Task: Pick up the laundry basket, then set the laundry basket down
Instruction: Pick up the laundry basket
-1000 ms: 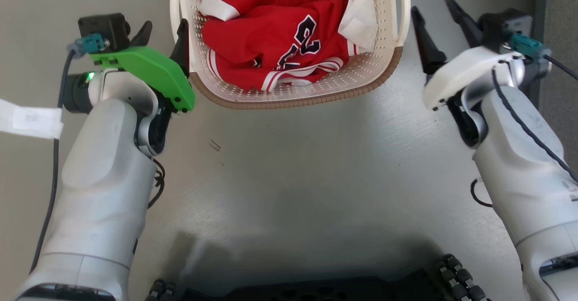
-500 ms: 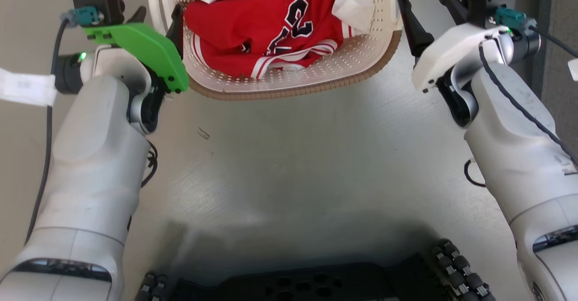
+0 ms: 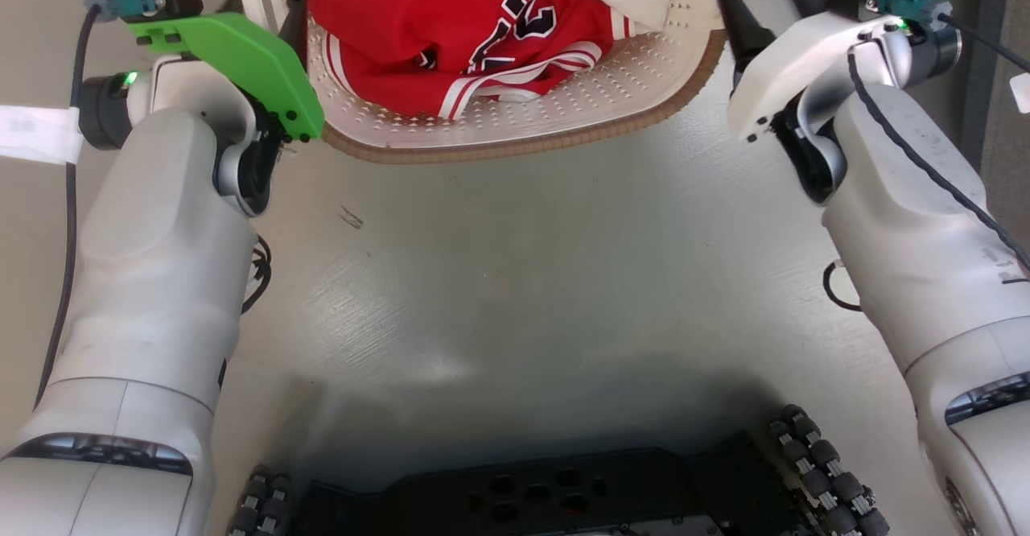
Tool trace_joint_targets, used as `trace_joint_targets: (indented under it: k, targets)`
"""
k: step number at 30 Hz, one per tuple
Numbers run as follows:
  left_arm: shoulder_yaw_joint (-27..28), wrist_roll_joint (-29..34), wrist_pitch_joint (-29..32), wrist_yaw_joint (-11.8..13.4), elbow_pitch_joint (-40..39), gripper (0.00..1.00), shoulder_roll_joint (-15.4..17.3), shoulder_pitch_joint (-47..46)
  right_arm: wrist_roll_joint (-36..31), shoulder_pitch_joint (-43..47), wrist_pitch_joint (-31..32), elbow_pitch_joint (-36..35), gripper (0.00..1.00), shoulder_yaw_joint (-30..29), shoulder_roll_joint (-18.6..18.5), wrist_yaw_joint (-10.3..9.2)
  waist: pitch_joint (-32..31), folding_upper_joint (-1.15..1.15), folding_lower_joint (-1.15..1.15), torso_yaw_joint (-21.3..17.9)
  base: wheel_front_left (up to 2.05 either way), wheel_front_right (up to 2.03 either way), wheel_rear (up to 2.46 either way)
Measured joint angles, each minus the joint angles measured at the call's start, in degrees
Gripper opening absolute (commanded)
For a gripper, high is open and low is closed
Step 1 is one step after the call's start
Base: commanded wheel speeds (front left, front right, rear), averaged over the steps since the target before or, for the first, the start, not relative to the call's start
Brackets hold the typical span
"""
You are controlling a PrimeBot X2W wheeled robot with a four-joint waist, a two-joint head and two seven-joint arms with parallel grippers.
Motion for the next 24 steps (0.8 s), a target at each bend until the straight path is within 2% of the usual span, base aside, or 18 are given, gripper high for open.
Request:
trace_joint_targets:
  k: [12,24]
  targets:
    - [-1.2,-0.5,-1.8,-0.9,4.3,0.00,-0.9,-1.3,0.7,-1.4,-1.1,3.4,0.00,0.9,1.0,0.26,-0.5,0.00,0.00,0.1,0.00,0.00,0.00]
    - [-1.9,-1.5,-3.3,-1.5,9.5,0.00,-1.4,-1.1,2.3,-0.9,-1.3,8.2,0.00,1.8,2.1,0.49,-5.0,0.00,0.00,0.0,0.00,0.00,0.00]
